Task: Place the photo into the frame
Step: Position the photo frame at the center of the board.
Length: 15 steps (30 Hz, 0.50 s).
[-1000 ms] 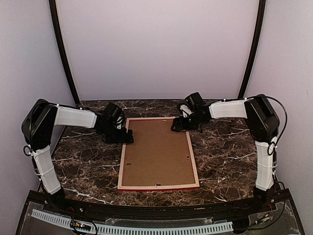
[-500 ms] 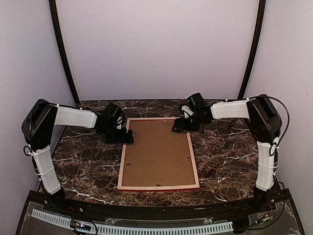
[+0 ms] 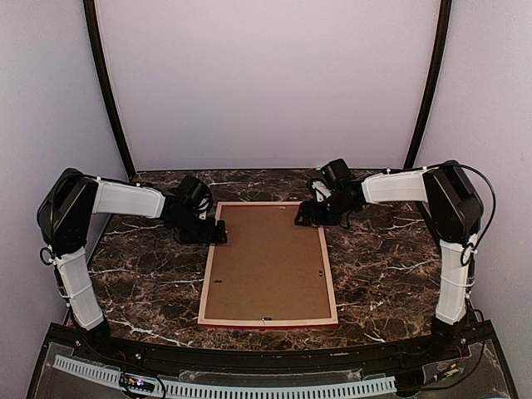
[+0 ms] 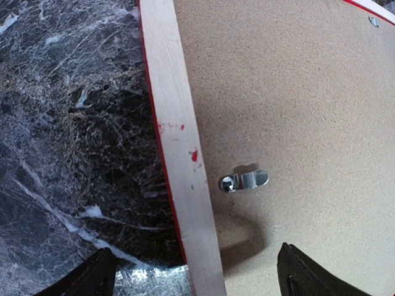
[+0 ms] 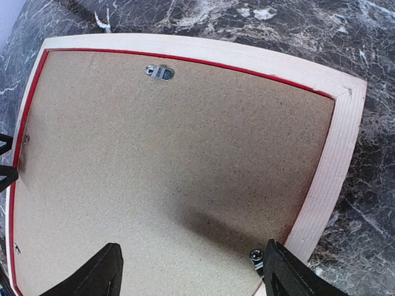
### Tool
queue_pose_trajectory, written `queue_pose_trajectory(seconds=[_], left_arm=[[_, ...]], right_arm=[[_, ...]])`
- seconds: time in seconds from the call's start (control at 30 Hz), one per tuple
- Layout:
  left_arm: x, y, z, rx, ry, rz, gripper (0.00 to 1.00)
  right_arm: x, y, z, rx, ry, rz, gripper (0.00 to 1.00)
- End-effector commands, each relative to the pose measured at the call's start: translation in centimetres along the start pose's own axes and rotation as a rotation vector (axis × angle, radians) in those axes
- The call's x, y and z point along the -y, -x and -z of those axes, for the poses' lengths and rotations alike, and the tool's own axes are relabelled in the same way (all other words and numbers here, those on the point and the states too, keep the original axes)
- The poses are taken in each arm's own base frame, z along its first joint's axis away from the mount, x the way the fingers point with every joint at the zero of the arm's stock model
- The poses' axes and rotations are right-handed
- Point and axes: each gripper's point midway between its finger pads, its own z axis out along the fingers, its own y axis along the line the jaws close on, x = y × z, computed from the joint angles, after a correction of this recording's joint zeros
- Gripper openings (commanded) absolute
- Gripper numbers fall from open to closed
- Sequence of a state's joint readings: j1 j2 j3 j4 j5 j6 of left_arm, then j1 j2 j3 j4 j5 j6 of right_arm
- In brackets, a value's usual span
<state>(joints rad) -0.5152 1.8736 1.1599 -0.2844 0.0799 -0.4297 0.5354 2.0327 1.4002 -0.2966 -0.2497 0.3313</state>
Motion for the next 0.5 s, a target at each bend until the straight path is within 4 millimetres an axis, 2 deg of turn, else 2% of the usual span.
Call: queue_pose_trajectory(seconds=[0.0, 0.47], left_arm=[[-0.4, -2.3, -0.7, -0.061, 0.017, 0.019, 0.92], [-0.2, -3.9, -1.6, -0.067, -0.004, 0.067, 0.68]], right_arm=[[-0.8, -1.8, 0.8, -0.056, 0.025, -0.066, 0.79], [-0.9, -2.4, 1.7, -0.028, 0.033, -0.222, 0.77]])
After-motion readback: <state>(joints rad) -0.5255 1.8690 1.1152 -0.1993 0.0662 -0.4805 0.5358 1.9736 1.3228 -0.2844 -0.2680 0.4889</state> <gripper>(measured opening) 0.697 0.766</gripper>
